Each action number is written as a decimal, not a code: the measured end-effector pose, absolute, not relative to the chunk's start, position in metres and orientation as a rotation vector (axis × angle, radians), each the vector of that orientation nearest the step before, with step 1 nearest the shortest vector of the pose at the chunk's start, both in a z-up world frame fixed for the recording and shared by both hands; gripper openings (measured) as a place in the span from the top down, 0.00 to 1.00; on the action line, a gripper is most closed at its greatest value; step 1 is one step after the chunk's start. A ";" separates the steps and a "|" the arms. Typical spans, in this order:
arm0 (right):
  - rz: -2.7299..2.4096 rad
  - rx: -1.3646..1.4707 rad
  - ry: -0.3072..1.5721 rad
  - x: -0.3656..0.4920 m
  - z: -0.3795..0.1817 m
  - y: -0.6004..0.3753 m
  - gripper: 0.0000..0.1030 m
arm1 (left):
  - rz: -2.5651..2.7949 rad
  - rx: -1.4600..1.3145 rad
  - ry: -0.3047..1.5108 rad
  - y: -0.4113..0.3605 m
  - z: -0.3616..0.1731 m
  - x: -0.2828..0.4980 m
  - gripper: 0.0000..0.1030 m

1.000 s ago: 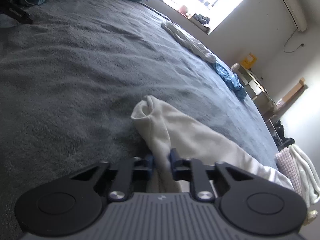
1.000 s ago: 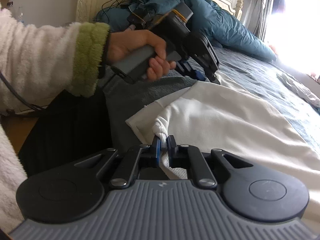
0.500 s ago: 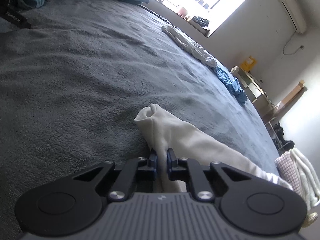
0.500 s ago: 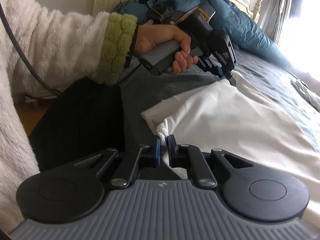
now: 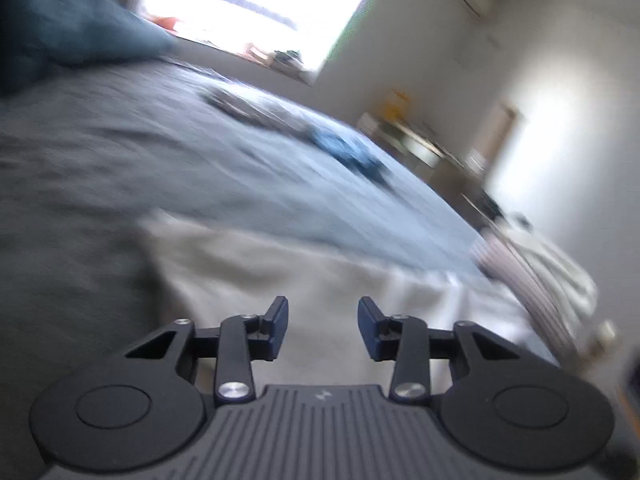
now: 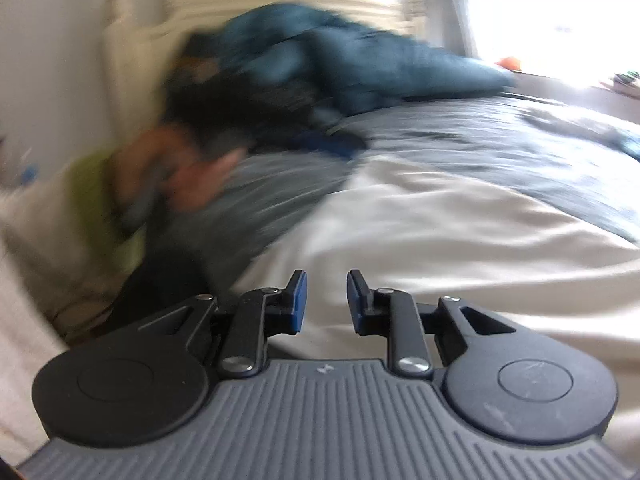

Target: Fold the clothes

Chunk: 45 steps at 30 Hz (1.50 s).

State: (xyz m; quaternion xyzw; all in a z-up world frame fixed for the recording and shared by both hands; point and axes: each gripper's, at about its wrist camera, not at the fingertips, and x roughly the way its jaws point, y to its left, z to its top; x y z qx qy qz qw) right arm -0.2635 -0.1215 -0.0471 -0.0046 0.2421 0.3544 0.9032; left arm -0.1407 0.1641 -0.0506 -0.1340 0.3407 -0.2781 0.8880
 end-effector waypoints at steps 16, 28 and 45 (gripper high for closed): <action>0.345 0.071 0.406 -0.249 -0.056 -0.211 0.80 | -0.334 -0.291 0.737 0.187 -0.081 -0.105 0.91; 0.183 0.084 0.418 -0.245 -0.054 -0.276 0.80 | -0.359 -0.102 0.673 0.138 -0.060 -0.098 0.52; -0.016 0.016 0.615 -0.134 -0.090 -0.331 0.75 | -0.252 0.017 0.661 0.115 -0.085 -0.013 0.52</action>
